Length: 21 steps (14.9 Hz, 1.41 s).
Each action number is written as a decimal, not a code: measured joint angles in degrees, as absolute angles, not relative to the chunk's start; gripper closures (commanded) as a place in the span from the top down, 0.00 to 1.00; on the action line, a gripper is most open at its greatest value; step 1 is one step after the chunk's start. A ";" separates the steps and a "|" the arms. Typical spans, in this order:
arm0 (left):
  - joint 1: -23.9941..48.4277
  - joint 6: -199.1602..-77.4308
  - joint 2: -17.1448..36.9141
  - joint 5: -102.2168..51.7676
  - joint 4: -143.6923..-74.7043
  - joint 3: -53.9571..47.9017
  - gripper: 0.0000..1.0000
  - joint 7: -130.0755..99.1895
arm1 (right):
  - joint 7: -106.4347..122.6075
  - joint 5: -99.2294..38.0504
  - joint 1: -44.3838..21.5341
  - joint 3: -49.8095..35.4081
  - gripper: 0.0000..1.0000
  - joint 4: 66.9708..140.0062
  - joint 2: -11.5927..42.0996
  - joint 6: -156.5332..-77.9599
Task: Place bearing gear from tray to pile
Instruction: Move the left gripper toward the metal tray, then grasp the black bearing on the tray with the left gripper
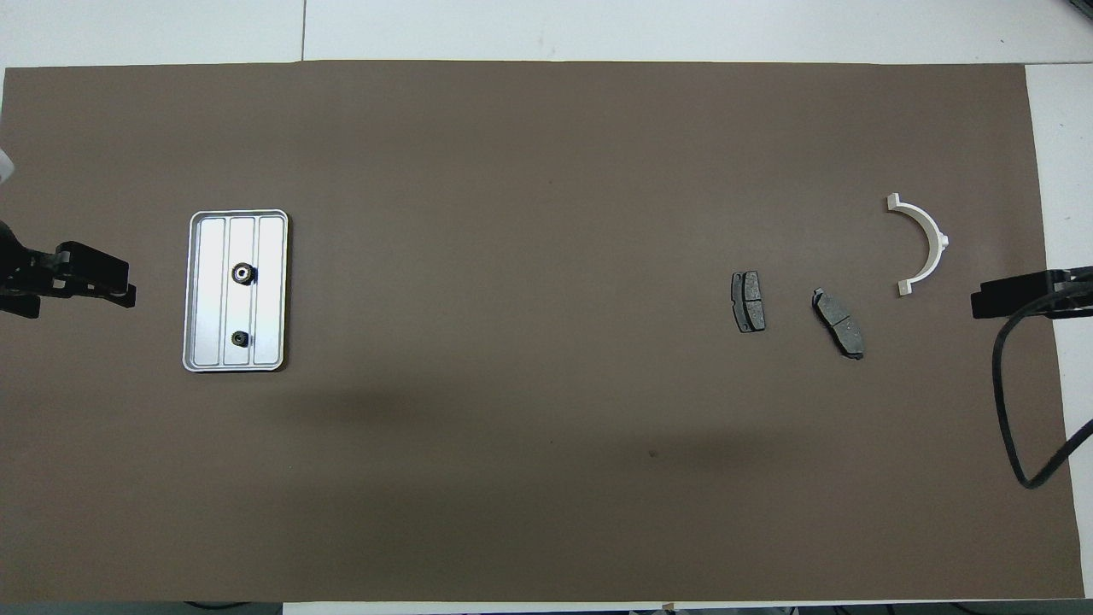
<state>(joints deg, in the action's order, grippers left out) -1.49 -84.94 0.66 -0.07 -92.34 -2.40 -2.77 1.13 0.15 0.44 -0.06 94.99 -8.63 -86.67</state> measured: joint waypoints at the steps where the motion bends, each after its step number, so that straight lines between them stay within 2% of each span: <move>1: -1.46 -84.92 0.67 -0.07 -92.34 -2.40 1.00 -2.75 | 1.54 0.15 0.44 -0.06 1.00 94.99 -8.72 -86.53; 14: -0.78 -87.55 0.68 -0.07 -91.71 -3.12 1.00 -2.51 | 0.58 0.15 0.28 -0.71 1.00 98.18 -9.76 -87.44; 17: -0.33 -92.62 1.00 -0.07 -91.81 -3.19 1.00 -2.58 | 0.57 0.19 0.29 -0.71 1.00 98.45 -10.03 -87.53; 19: -0.13 -98.92 4.13 -0.06 -92.43 -3.26 1.00 -2.83 | 0.57 0.20 0.29 -0.70 1.00 98.52 -10.04 -87.55; 21: 0.15 -109.77 9.75 -0.05 -95.43 -3.30 1.00 -5.01 | 0.57 0.20 0.29 -0.71 1.00 98.57 -10.04 -87.57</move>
<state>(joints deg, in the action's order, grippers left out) 0.15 -109.77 9.75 -0.05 -95.43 -3.30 -5.01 0.57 0.20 0.29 -0.71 98.57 -10.04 -87.57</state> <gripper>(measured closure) 0.000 0.000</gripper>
